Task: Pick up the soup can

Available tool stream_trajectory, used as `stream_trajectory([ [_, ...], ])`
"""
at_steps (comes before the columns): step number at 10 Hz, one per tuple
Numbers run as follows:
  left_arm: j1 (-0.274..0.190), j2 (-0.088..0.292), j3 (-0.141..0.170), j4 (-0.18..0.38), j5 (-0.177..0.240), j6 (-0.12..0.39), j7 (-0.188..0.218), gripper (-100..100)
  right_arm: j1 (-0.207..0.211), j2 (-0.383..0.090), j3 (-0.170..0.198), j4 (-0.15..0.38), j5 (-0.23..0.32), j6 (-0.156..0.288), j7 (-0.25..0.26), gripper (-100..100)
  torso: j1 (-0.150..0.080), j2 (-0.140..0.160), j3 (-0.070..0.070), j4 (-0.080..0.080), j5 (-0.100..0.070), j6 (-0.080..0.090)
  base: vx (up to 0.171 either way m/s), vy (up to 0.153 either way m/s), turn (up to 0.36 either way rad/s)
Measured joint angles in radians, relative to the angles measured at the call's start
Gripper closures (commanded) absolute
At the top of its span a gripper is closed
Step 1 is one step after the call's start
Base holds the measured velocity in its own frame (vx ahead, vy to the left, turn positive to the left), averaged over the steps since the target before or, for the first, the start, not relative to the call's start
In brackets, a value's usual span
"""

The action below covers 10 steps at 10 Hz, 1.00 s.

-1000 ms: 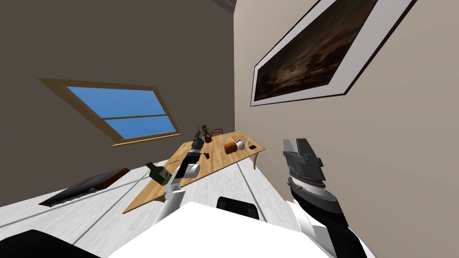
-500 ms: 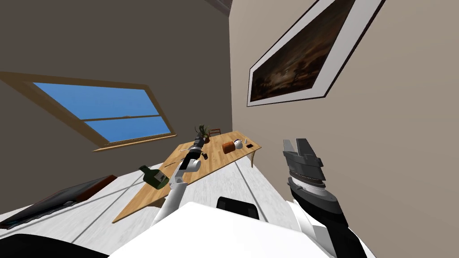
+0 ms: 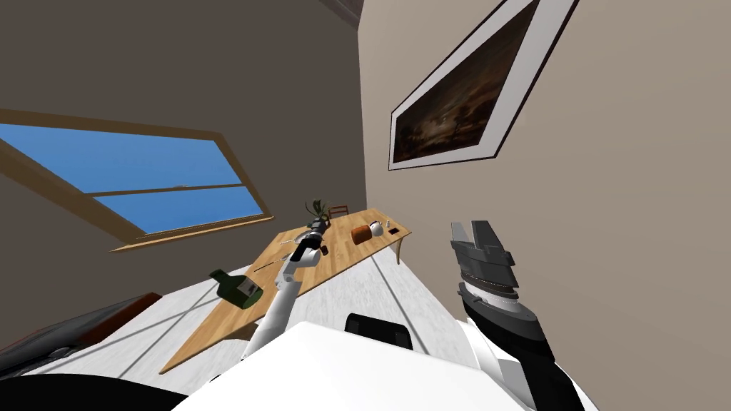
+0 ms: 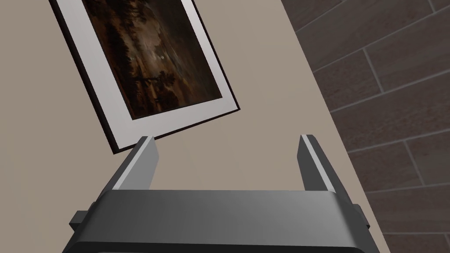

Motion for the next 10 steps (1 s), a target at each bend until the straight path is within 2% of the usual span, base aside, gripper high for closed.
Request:
stream_trajectory([
  [2, -0.047, 0.011, 0.012, 0.072, 0.011, 0.045, 0.005, -100, 0.000, 0.000, 0.000, 0.000, 0.000, 0.000, 0.000, 0, 0.000, 0.000, 0.000, 0.000, 0.000, 0.000, -0.022, 0.016, -0.108],
  [5, -0.096, 0.041, 0.039, 0.145, 0.040, 0.133, 0.024, -100, 0.000, 0.000, 0.000, 0.000, 0.000, 0.000, 0.000, 0, 0.000, 0.000, 0.000, 0.000, 0.000, 0.000, -0.021, 0.017, -0.097],
  [7, -0.134, 0.053, 0.050, 0.225, 0.053, 0.172, 0.033, -100, 0.000, 0.000, 0.000, 0.000, 0.000, 0.000, 0.000, 0, 0.001, 0.000, 0.000, 0.000, 0.000, 0.000, -0.019, 0.021, -0.107],
  [10, -0.176, 0.069, 0.064, 0.299, 0.067, 0.241, 0.043, -100, 0.000, 0.000, 0.000, 0.000, 0.000, 0.000, 0.000, 0, 0.000, -0.001, 0.000, 0.000, 0.000, 0.000, -0.015, 0.011, -0.075],
])
